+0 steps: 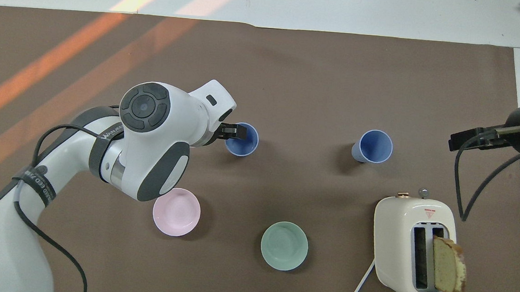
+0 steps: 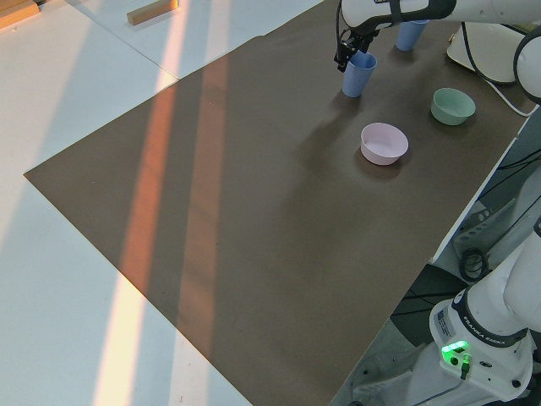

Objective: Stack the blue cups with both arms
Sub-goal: 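Open the left gripper and withdraw while the right gripper reaches out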

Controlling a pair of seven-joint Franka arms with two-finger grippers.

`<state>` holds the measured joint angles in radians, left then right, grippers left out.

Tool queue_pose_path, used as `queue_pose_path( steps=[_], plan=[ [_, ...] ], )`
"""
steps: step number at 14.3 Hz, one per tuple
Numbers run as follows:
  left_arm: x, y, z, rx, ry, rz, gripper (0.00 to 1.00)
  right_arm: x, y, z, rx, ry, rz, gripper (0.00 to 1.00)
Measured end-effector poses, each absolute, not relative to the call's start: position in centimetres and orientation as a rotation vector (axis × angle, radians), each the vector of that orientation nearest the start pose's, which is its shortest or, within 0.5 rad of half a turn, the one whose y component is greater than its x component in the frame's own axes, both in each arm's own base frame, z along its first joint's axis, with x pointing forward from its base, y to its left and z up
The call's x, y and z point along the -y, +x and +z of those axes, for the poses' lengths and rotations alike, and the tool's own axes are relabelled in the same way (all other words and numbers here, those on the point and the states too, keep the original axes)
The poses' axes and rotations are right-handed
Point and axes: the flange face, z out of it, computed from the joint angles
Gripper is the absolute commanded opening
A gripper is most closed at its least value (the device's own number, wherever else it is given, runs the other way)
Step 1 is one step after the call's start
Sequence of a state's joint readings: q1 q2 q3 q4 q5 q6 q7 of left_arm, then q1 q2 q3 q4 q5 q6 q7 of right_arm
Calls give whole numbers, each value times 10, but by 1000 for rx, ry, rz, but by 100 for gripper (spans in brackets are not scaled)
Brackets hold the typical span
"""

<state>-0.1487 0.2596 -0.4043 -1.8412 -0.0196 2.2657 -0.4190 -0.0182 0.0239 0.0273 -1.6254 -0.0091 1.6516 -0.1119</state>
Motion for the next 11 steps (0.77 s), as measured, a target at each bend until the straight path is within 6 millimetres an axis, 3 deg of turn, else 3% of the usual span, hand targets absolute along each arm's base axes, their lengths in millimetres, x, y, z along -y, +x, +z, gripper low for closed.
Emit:
queue_pose_path(
  steps=[2,5,8,11],
  plan=[
    [292,553,445,-197,-3275,-186,100,-4,568,587,192,-3144,5,100],
    [225,558,488,-245,-3204,-177,100,-2,572,576,188,-3146,-42,100],
    [151,567,516,-290,-3164,-172,100,-4,572,567,192,-3145,-31,100],
    [85,577,553,-351,-3140,-140,100,-10,580,540,209,-3143,-40,100]
  ],
)
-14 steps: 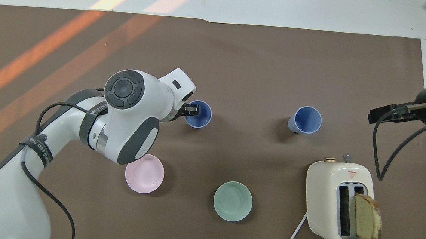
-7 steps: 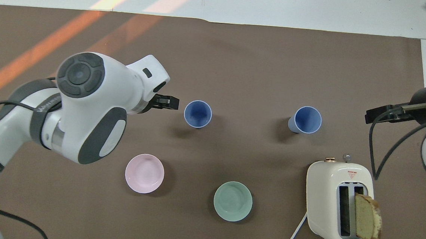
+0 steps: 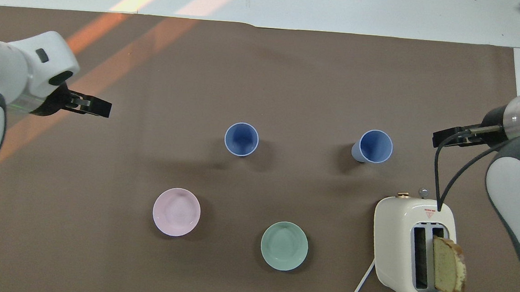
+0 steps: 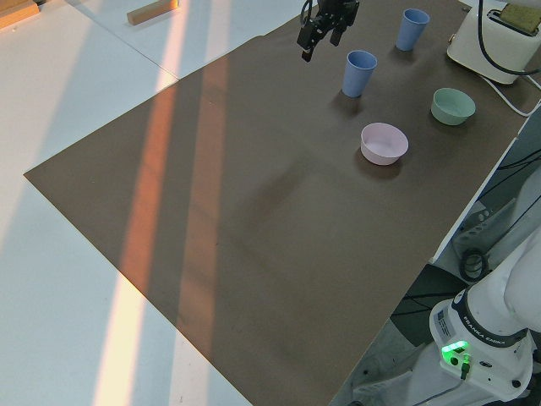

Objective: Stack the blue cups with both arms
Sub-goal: 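Grasp the other blue cup with the right gripper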

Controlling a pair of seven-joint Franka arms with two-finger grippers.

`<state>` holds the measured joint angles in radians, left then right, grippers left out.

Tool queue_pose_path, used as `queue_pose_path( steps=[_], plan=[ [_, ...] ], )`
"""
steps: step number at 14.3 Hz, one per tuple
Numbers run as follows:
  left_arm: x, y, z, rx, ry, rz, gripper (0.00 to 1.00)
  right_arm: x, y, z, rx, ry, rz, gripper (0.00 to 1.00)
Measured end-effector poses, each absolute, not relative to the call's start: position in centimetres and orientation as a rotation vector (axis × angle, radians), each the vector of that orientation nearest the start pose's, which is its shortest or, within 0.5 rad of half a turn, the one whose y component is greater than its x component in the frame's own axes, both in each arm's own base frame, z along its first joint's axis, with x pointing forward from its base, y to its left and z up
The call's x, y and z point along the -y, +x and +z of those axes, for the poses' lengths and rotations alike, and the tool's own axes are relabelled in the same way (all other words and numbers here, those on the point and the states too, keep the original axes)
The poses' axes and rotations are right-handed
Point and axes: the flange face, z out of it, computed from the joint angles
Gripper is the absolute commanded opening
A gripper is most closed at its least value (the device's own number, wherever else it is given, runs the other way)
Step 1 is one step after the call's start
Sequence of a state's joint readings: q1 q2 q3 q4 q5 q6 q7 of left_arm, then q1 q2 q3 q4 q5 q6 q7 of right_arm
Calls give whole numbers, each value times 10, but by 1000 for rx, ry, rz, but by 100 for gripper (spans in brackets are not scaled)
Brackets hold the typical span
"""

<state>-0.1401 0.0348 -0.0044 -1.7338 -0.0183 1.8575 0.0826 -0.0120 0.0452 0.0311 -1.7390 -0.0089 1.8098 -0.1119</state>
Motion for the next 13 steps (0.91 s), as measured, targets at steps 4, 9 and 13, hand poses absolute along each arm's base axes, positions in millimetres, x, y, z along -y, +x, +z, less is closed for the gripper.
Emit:
queue_pose_path(
  steps=[4,9,13],
  plan=[
    [34,579,592,-340,-3132,-125,100,-46,597,486,300,-3130,4,100],
    [18,580,603,-298,-3137,-45,100,-59,604,422,329,-3124,10,100],
    [17,587,607,-292,-3134,-34,100,-58,611,383,324,-3123,27,100]
  ],
)
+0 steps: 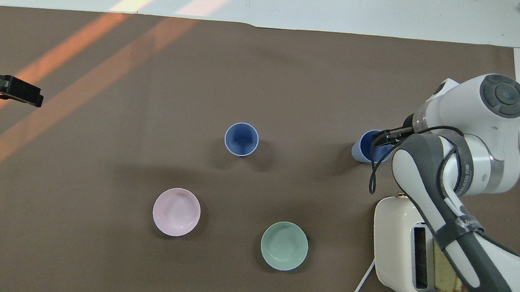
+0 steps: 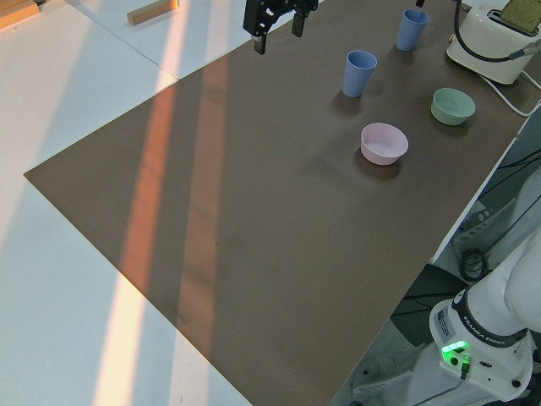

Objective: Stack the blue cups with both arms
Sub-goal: 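Grasp the other blue cup with the right gripper, then lift the blue cup and carry it over the center cup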

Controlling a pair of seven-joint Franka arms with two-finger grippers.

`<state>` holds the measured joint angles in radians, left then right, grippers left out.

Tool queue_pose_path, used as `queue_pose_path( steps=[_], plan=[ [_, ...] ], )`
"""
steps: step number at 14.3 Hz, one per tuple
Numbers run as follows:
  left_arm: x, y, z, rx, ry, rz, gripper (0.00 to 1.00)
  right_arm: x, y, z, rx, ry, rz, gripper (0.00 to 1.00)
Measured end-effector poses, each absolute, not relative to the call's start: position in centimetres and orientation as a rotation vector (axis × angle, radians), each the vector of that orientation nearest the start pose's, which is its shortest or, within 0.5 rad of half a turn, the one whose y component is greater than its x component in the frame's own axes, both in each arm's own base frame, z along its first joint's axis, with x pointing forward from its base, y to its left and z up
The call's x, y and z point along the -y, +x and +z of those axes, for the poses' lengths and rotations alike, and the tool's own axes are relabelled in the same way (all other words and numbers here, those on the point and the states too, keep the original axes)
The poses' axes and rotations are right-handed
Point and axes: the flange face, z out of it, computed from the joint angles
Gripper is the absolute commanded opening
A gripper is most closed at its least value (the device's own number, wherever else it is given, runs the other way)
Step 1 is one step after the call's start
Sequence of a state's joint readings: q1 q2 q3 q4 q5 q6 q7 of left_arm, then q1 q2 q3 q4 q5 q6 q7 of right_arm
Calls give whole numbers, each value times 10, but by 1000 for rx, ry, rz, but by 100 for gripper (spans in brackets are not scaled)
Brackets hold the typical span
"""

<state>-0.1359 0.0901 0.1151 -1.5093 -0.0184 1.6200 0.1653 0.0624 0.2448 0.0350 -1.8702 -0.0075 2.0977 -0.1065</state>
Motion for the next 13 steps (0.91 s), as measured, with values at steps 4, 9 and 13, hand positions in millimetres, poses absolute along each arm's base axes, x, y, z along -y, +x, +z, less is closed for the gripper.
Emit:
queue_pose_path(
  steps=[4,9,13],
  plan=[
    [17,586,610,-294,-3134,-39,100,-59,613,370,326,-3121,28,0],
    [16,586,610,-304,-3133,-39,100,-68,612,366,350,-3118,37,0],
    [15,586,610,-306,-3132,-39,100,-88,620,385,366,-3105,26,0]
  ],
)
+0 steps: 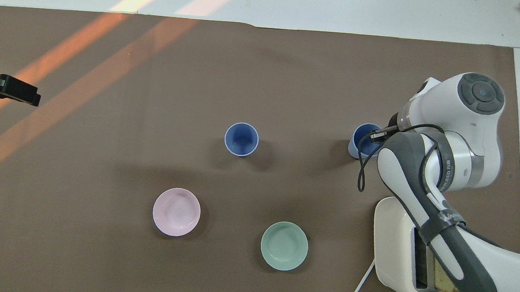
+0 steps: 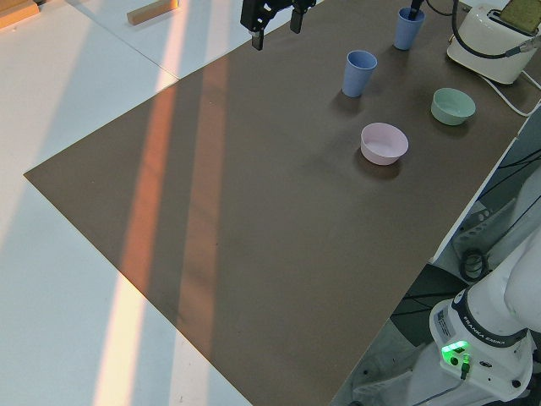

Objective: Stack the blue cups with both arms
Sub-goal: 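Lift the blue cup and carry it over the center cup, then lower the held cup into the center cup and open the right gripper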

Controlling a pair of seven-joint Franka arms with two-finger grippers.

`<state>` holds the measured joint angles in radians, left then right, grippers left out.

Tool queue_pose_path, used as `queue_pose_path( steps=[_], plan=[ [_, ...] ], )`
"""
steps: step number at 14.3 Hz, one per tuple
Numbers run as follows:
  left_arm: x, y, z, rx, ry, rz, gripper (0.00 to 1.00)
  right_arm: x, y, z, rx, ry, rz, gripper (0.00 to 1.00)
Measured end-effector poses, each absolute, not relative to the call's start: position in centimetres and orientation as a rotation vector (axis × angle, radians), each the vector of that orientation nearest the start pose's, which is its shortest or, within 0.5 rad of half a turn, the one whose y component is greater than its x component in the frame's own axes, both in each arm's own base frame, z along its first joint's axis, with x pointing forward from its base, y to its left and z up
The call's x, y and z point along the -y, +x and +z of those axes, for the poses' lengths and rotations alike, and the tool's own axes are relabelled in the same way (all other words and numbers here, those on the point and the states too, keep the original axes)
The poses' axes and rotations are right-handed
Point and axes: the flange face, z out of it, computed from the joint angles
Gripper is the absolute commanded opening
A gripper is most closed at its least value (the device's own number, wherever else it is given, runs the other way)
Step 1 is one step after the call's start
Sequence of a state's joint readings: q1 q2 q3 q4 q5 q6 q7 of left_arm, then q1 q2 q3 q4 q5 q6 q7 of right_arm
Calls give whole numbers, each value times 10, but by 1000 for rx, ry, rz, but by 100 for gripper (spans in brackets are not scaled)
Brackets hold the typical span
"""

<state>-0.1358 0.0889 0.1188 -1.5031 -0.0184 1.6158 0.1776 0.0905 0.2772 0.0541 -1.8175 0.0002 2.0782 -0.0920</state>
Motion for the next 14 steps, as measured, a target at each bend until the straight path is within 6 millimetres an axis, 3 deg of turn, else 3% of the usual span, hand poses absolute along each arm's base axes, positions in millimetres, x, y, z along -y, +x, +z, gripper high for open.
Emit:
queue_pose_path(
  steps=[4,7,10,14],
  plan=[
    [14,586,610,-300,-3140,-40,100,-119,630,465,174,-3104,48,0],
    [6,586,610,-275,-3155,-41,100,-180,624,508,-7,-3072,-1,0],
    [4,585,611,-268,-3160,-33,100,-254,614,527,-53,-3036,-45,0],
    [3,582,614,-265,-3164,-33,100,-304,603,533,0,-3022,-50,0]
  ],
)
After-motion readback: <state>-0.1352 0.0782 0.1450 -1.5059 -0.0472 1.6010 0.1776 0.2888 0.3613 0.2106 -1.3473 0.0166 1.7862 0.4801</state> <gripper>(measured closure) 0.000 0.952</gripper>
